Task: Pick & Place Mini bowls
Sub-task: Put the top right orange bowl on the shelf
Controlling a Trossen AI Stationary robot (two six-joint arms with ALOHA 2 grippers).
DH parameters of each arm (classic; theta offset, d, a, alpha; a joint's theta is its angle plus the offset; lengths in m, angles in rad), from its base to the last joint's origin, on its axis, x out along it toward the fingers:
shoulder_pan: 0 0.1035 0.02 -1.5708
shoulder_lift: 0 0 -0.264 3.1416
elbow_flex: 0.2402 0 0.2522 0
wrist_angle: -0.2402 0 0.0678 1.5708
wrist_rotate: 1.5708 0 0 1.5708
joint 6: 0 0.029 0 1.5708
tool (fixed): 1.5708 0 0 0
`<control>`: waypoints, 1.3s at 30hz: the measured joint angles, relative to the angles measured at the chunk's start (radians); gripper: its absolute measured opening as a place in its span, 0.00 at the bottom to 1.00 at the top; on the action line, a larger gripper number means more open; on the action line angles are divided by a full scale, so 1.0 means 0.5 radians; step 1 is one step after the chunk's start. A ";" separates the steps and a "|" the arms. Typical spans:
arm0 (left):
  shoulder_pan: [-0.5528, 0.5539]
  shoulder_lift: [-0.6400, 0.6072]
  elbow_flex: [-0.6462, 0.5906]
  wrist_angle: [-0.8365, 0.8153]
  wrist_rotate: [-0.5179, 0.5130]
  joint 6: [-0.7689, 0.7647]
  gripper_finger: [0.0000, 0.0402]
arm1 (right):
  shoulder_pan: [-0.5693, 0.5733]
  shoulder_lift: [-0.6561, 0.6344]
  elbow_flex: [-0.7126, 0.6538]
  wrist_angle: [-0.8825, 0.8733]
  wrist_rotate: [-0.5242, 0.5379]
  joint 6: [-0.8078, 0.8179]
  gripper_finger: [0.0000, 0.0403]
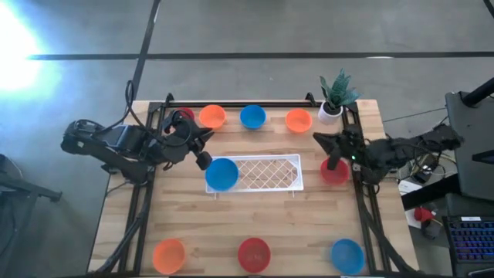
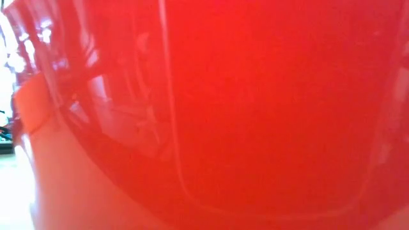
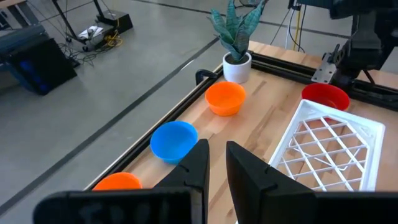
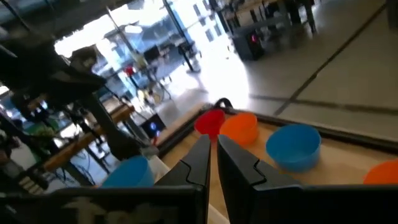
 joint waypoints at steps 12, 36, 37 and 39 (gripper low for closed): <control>0.000 0.000 0.000 0.000 0.001 0.000 0.12 | -0.748 0.227 0.357 -1.165 -0.550 0.587 0.07; 0.002 0.000 0.000 0.000 0.047 0.012 0.12 | -1.737 0.975 0.471 -1.254 -1.174 0.277 0.07; 0.002 0.000 0.000 0.000 0.047 0.012 0.12 | -1.759 1.005 0.474 -1.254 -1.204 0.264 0.07; 0.002 0.000 0.000 0.000 0.047 0.011 0.12 | -1.817 1.065 0.474 -1.256 -1.317 0.249 0.09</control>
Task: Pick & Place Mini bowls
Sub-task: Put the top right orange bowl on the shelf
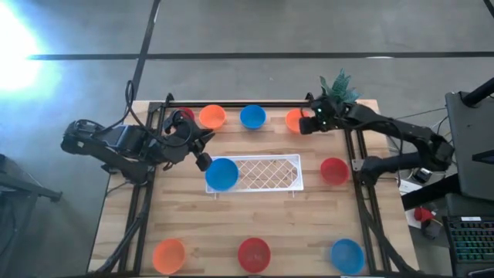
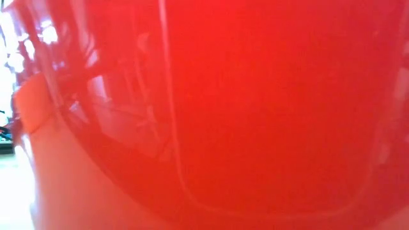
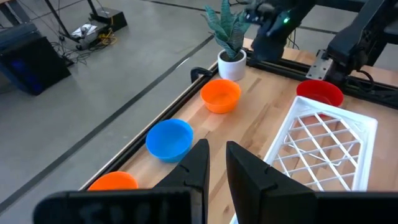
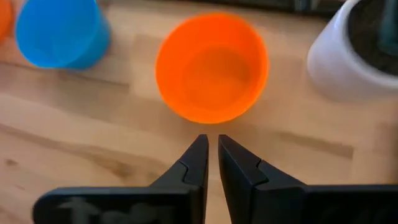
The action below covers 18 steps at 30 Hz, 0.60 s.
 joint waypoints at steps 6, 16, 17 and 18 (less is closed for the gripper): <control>0.000 0.000 0.000 0.000 0.000 -0.002 0.12 | -0.139 0.178 -0.001 -0.015 -0.108 -0.020 0.19; -0.002 0.000 0.000 0.000 0.000 0.001 0.12 | -0.257 0.440 -0.001 0.012 -0.056 -0.035 0.29; -0.002 0.000 0.000 0.000 -0.001 0.001 0.12 | -0.272 0.463 -0.001 0.015 -0.056 -0.037 0.30; -0.002 0.000 0.000 0.000 0.000 0.001 0.12 | -0.285 0.484 -0.001 0.024 -0.056 -0.038 0.30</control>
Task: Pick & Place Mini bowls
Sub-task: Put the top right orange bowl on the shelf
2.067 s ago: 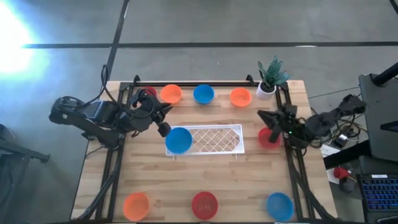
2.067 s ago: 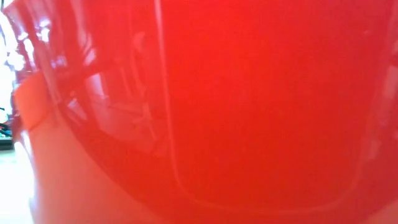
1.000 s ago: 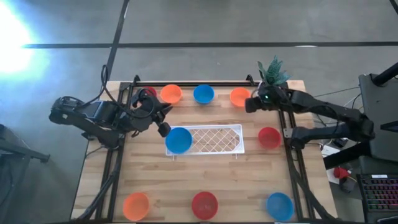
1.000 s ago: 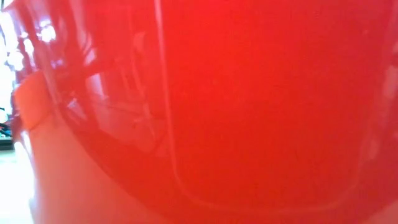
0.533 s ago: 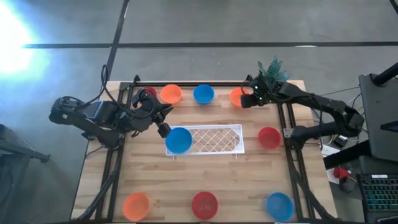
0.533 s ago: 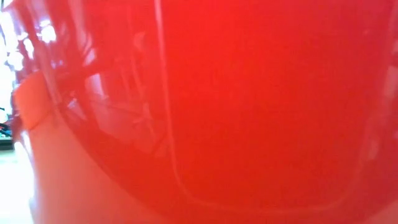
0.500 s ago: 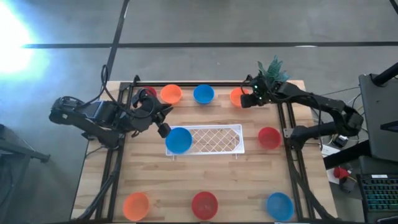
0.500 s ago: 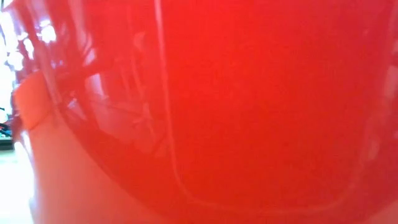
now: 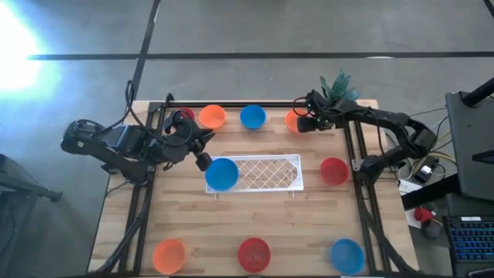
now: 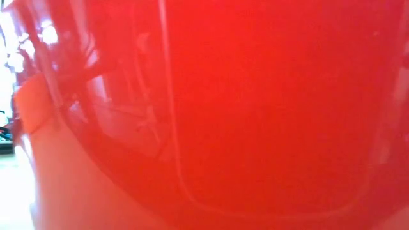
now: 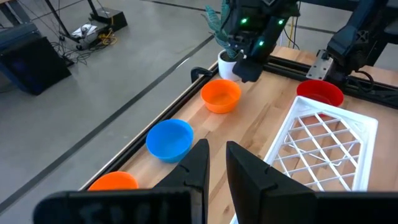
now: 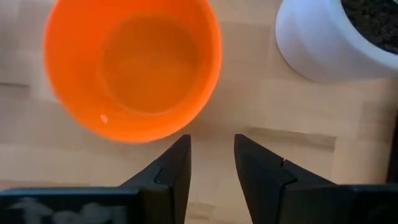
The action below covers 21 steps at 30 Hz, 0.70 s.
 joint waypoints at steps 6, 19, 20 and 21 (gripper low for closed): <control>0.000 0.000 0.000 -0.001 0.000 0.000 0.12 | -0.032 0.094 -0.001 0.166 0.000 -0.001 0.29; 0.000 0.000 0.000 0.000 0.000 0.001 0.12 | -0.061 0.277 -0.002 0.245 -0.001 0.009 0.28; 0.000 0.000 0.000 -0.001 0.000 0.001 0.12 | -0.060 0.302 -0.002 0.250 -0.001 0.010 0.28; 0.000 0.000 0.000 -0.001 0.000 0.001 0.12 | -0.060 0.325 -0.002 0.256 -0.002 0.010 0.27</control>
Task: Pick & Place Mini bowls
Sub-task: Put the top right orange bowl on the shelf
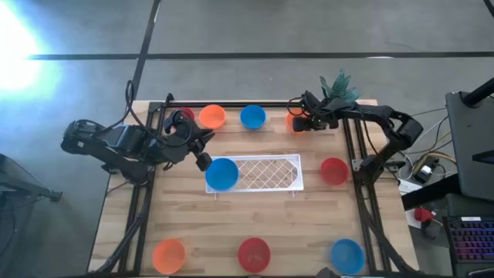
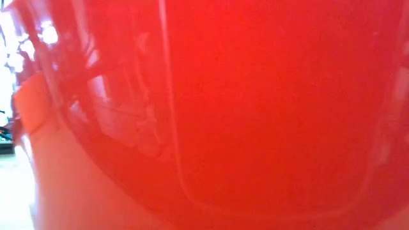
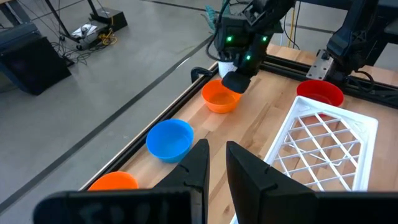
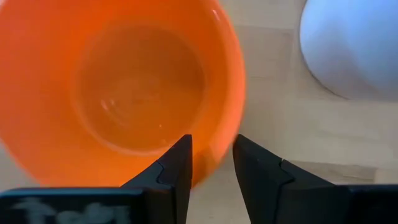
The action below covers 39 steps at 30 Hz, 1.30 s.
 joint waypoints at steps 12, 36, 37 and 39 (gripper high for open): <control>0.000 0.000 0.000 0.000 0.000 0.001 0.12 | 0.000 0.040 -0.001 0.129 0.002 -0.141 0.08; 0.002 0.005 -0.014 0.118 0.037 0.210 0.17 | 0.335 -0.648 0.280 0.232 0.218 -0.369 0.02; 0.002 0.006 -0.014 0.156 0.042 0.255 0.18 | 0.378 -0.648 0.305 0.231 0.250 -0.377 0.02; 0.002 0.014 -0.014 0.243 0.043 0.353 0.21 | 0.467 -0.643 0.360 0.231 0.308 -0.410 0.02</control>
